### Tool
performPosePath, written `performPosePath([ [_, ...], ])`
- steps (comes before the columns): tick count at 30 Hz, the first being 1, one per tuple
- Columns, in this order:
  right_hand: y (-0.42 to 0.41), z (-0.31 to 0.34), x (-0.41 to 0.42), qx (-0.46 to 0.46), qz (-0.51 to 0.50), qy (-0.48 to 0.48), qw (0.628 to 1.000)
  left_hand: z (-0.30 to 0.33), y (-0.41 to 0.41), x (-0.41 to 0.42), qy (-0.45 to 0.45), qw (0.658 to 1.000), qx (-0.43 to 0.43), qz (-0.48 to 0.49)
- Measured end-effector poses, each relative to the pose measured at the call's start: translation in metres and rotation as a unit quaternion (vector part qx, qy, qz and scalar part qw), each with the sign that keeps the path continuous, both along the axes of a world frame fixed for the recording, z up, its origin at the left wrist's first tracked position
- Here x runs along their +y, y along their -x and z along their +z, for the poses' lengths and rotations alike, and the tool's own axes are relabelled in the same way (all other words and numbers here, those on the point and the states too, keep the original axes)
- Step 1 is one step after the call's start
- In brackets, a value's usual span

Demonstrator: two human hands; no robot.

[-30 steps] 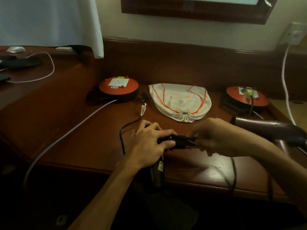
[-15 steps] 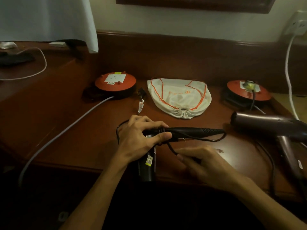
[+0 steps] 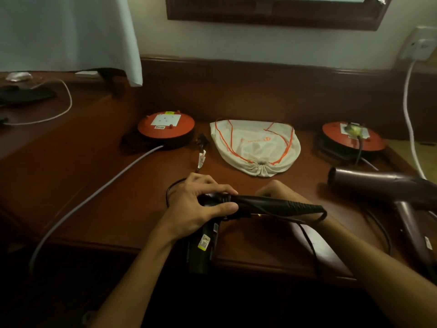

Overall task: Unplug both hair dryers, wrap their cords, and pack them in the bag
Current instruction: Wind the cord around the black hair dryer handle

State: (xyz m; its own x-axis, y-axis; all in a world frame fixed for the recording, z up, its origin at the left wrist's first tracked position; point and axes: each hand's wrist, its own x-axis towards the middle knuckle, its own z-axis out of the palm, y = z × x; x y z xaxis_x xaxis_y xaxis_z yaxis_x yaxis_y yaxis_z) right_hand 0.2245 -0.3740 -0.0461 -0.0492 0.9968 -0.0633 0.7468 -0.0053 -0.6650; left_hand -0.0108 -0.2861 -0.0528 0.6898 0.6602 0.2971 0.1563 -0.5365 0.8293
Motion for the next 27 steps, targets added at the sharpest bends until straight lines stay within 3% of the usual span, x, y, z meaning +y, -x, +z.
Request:
performPosePath([
  [4,-0.006,0.012,0.024,-0.055,0.032,0.036,0.997,0.005,0.000,0.000,-0.030,0.998,0.057,-0.022],
  [9,-0.002,0.049,0.033,-0.002,0.062,0.091,0.994,0.020,-0.011,-0.010,-0.113,0.975,0.194,0.004],
  [16,0.019,0.084,0.017,-0.072,0.103,0.161,0.979,0.018,-0.023,-0.008,-0.176,0.941,0.287,-0.021],
  [20,0.016,0.082,0.007,-0.100,0.106,0.153,0.977,0.014,-0.025,-0.011,-0.191,0.944,0.267,-0.015],
  [24,-0.010,0.088,-0.003,-0.044,0.046,0.127,0.990,0.009,-0.019,-0.010,-0.167,0.959,0.227,0.020],
  [27,-0.024,0.078,-0.009,-0.020,0.000,0.163,0.986,0.008,-0.020,-0.010,-0.172,0.958,0.229,0.023],
])
